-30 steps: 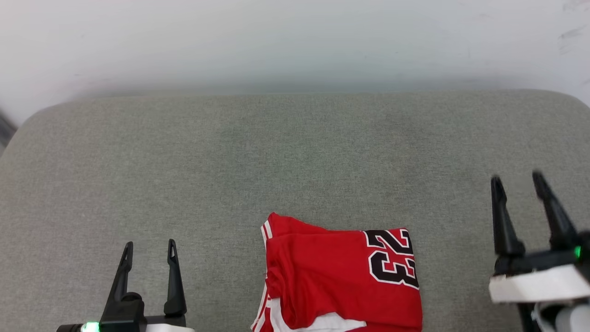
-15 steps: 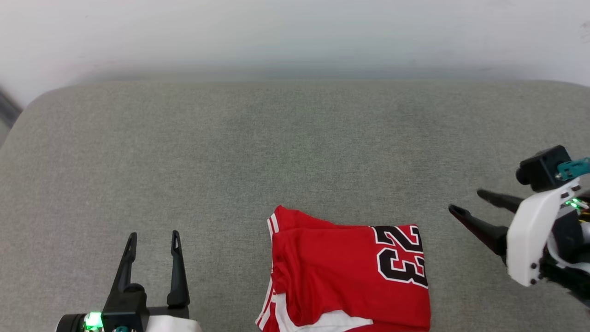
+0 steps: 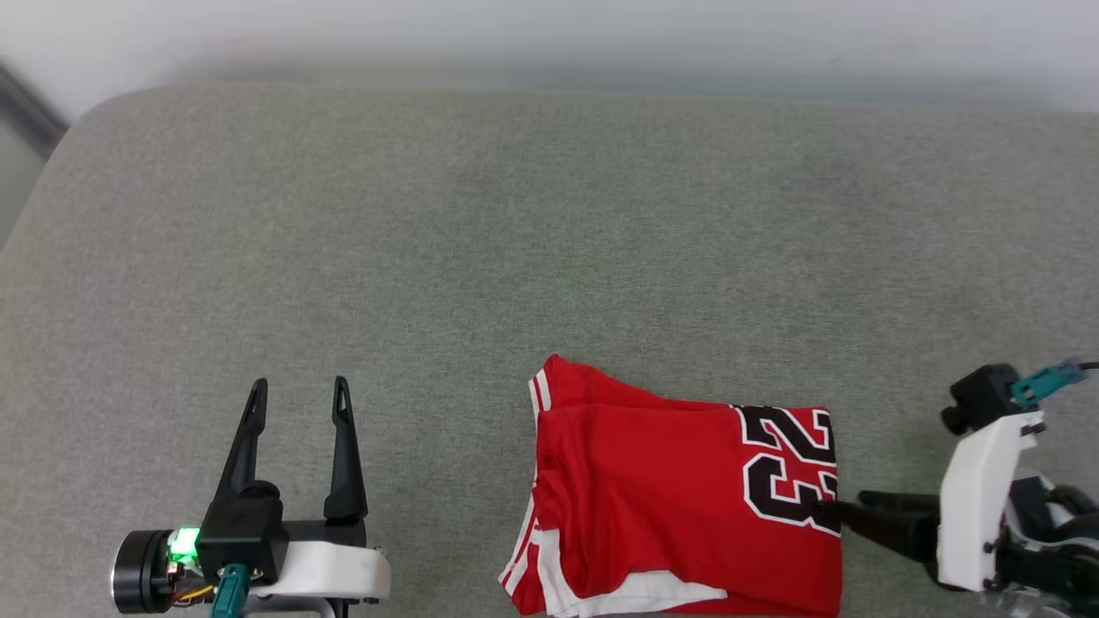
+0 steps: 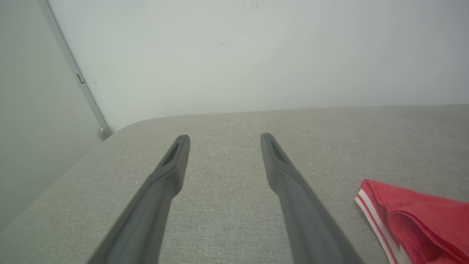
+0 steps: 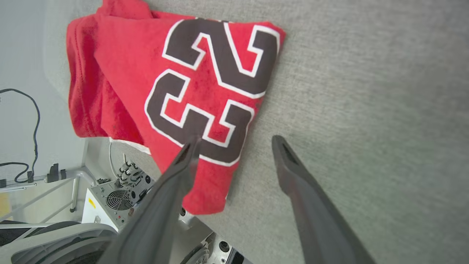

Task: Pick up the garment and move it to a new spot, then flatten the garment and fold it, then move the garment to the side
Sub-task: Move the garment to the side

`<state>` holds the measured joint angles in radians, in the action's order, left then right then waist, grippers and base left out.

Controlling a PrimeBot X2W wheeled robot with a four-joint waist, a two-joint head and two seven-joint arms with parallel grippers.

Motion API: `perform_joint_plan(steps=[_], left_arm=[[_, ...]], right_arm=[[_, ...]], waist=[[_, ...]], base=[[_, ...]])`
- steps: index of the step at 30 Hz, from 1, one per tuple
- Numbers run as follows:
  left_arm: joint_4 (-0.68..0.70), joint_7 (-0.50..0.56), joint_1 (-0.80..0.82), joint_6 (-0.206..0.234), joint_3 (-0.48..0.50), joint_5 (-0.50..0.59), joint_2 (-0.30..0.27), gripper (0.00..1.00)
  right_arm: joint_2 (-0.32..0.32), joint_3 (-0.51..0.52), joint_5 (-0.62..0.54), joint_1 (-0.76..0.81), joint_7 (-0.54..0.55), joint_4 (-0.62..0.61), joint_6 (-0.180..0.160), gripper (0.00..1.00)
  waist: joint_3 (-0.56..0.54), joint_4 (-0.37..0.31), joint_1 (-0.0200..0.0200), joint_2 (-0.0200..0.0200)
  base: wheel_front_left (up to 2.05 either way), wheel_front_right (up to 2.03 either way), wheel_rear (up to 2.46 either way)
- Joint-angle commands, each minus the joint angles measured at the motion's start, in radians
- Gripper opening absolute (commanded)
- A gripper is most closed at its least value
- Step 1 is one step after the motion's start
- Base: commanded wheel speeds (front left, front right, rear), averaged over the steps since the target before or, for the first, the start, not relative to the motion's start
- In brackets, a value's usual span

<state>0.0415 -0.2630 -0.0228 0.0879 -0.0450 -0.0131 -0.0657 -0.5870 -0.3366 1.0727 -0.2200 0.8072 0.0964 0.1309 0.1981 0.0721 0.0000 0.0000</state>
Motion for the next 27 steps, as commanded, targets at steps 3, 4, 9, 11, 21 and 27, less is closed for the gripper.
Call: perform_joint_plan(steps=[3, 4, 9, 11, 21, 27], left_arm=[[0.001, -0.002, 0.023, 0.001, -0.002, 0.005, 0.001, 1.00], [0.002, -0.002, 0.027, 0.000, -0.004, 0.005, 0.002, 1.00], [0.002, -0.002, 0.042, -0.003, -0.007, 0.006, 0.002, 1.00], [-0.002, -0.002, 0.053, -0.005, -0.012, 0.006, 0.003, 1.00], [-0.018, -0.002, 0.043, 0.000, -0.020, 0.001, 0.007, 1.00], [-0.018, -0.002, -0.002, 0.005, -0.001, -0.001, 0.006, 1.00]], right_arm=[[0.038, -0.024, 0.019, -0.022, -0.017, 0.031, -0.001, 1.00], [0.053, -0.032, 0.025, -0.031, -0.021, 0.045, -0.001, 1.00], [0.108, -0.103, 0.013, -0.079, -0.037, 0.127, -0.001, 1.00], [0.123, -0.139, -0.005, -0.095, -0.040, 0.172, -0.001, 1.00], [0.074, -0.307, -0.052, -0.155, -0.111, 0.232, -0.006, 0.00], [-0.012, -0.338, -0.048, -0.240, -0.202, 0.136, -0.001, 0.00]], waist=[[0.023, 0.015, 0.0000, 0.0000], [0.030, 0.018, 0.0000, 0.0000], [0.058, 0.024, 0.0000, 0.0000], [0.066, 0.029, 0.0000, 0.0000], [0.049, 0.048, 0.0000, 0.0000], [-0.006, 0.019, 0.0000, 0.0000]], base=[[0.00, 0.00, 0.00], [0.00, 0.00, 0.00], [0.00, 0.00, 0.00], [0.00, 0.00, 0.00], [0.00, 0.00, 0.00], [0.00, 0.00, 0.00]])
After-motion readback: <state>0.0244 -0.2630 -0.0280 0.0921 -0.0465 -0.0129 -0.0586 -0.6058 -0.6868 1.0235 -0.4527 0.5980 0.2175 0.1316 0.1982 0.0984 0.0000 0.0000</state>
